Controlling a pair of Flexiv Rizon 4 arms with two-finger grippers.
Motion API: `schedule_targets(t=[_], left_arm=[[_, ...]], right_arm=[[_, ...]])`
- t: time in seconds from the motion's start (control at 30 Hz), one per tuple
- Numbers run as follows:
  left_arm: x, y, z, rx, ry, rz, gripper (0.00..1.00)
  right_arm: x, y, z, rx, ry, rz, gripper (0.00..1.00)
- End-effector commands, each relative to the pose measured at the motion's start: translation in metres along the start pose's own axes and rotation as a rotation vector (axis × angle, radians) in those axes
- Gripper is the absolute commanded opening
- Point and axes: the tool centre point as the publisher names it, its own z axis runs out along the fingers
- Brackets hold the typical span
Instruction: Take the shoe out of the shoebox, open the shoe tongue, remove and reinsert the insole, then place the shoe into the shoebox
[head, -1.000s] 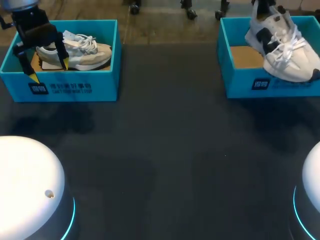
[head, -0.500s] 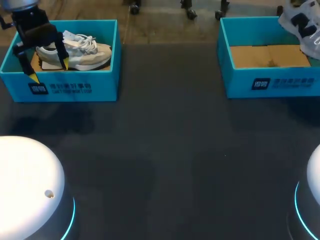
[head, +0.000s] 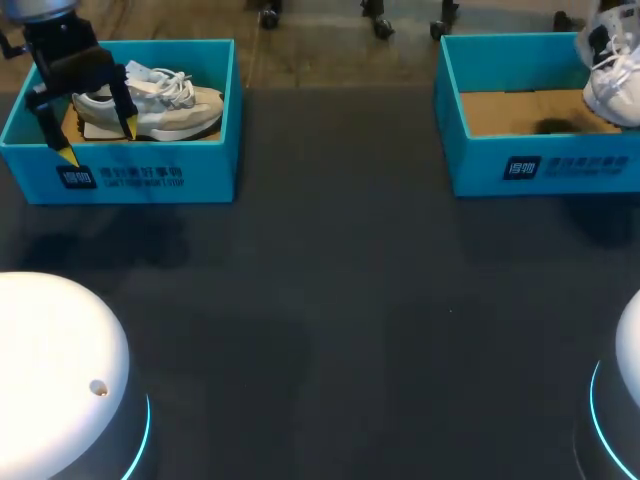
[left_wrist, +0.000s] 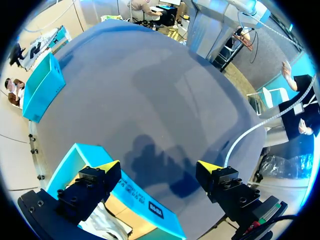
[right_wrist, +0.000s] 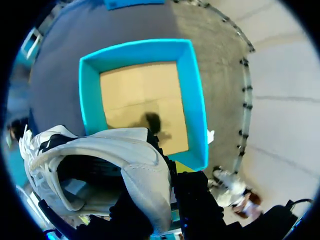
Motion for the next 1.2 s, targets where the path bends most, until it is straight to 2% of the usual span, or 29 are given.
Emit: schedule_targets(t=[0.03,0.37,0.43,0.47,0.6,0.8,0.87,0.93,1.2], left_arm=[[0.000,0.001,-0.001,-0.001,0.003,0.001,1.00],[0.000,0.001,-0.001,-0.001,0.003,0.001,1.00],[0.000,0.001,-0.001,-0.001,0.003,0.001,1.00],[0.000,0.001,-0.001,-0.001,0.003,0.001,1.00],[0.000,0.001,-0.001,-0.001,0.003,0.001,1.00],[0.000,0.001,-0.001,-0.001,0.003,0.001,1.00],[0.000,0.001,-0.001,-0.001,0.003,0.001,1.00],[0.000,0.001,-0.001,-0.001,0.003,0.001,1.00],[0.000,0.001,-0.001,-0.001,0.003,0.001,1.00]], right_arm=[[0.016,-0.011,-0.008,-0.023,0.065,0.492,0.00],[0.016,-0.011,-0.008,-0.023,0.065,0.492,0.00],[0.011,-0.014,-0.002,0.047,0.091,0.568,0.00],[0.009,-0.019,0.000,0.029,0.107,0.615,0.00],[0.006,-0.036,0.004,0.069,0.146,0.782,0.00],[0.004,-0.052,-0.003,0.117,0.116,0.950,0.00],[0.009,-0.056,-0.007,0.126,0.095,1.108,0.00],[0.025,-0.057,-0.011,0.142,0.099,1.351,0.00],[0.025,-0.057,-0.011,0.142,0.099,1.351,0.00]])
